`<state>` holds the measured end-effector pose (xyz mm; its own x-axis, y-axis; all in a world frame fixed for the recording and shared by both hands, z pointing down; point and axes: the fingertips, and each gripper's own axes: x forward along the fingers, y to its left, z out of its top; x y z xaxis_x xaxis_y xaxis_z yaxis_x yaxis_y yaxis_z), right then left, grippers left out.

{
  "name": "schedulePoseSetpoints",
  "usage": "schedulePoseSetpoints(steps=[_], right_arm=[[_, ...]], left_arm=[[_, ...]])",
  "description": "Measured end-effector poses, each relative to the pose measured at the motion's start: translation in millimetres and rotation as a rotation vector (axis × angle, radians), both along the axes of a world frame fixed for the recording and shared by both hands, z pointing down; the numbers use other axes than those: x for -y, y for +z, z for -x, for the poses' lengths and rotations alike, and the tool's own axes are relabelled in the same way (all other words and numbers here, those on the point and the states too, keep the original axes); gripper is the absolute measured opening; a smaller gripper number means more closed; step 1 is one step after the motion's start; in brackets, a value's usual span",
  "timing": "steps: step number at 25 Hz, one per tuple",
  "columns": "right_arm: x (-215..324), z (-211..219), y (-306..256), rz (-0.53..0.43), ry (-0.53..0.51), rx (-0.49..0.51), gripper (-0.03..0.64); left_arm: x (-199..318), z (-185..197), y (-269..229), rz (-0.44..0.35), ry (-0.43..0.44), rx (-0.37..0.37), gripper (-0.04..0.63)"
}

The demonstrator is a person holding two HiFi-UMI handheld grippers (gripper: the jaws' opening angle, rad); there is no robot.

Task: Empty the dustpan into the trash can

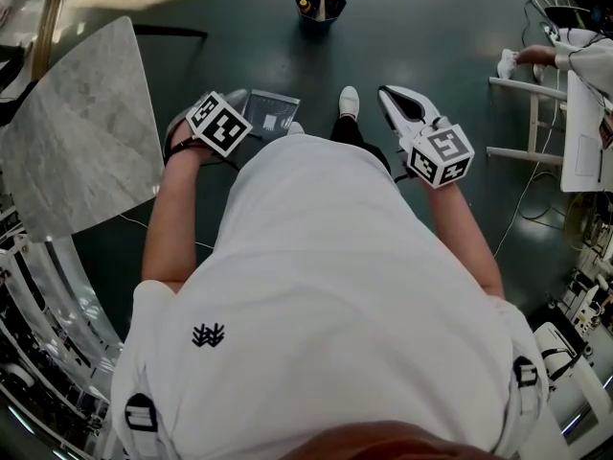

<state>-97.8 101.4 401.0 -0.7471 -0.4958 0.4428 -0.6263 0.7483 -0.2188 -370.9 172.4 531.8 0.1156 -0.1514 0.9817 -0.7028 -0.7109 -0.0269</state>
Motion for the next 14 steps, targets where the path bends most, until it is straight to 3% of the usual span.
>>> schedulePoseSetpoints(steps=[14], right_arm=[[15.5, 21.0, -4.2, -0.018, -0.03, -0.001, 0.002]], left_arm=[[4.5, 7.8, 4.1, -0.023, 0.0, -0.004, 0.057]])
